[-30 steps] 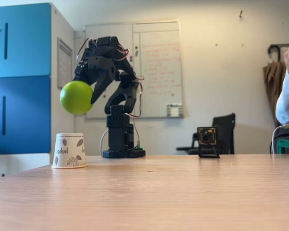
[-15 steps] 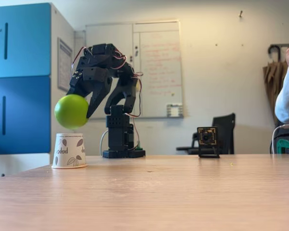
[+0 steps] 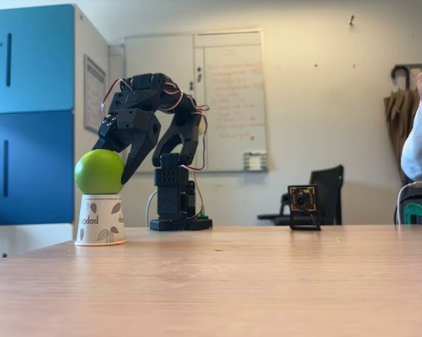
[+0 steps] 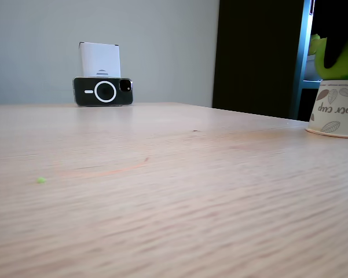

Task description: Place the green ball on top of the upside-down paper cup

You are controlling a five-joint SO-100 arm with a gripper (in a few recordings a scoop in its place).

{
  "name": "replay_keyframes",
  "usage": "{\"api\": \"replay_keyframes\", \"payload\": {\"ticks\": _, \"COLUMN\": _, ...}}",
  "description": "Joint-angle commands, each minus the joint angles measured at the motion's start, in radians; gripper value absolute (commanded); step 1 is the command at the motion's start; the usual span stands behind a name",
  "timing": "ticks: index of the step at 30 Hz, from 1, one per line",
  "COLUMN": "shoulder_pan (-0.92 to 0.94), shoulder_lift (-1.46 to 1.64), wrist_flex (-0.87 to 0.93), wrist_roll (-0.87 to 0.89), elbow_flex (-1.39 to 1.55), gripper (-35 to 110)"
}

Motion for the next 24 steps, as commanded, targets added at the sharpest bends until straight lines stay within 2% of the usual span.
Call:
{"api": "replay_keyframes", "payload": {"ticks": 1, "shoulder_pan": 0.011, "shoulder_lift": 0.034, "wrist_flex": -0.011, "wrist_roll": 0.002, "elbow_flex": 0.011, "gripper": 34}}
{"api": "replay_keyframes", "payload": {"ticks": 24, "shoulder_pan": 0.002, "shoulder_lift": 0.107, "wrist_flex": -0.032, "wrist_roll": 0.003, "elbow_flex": 0.009, "gripper": 42}}
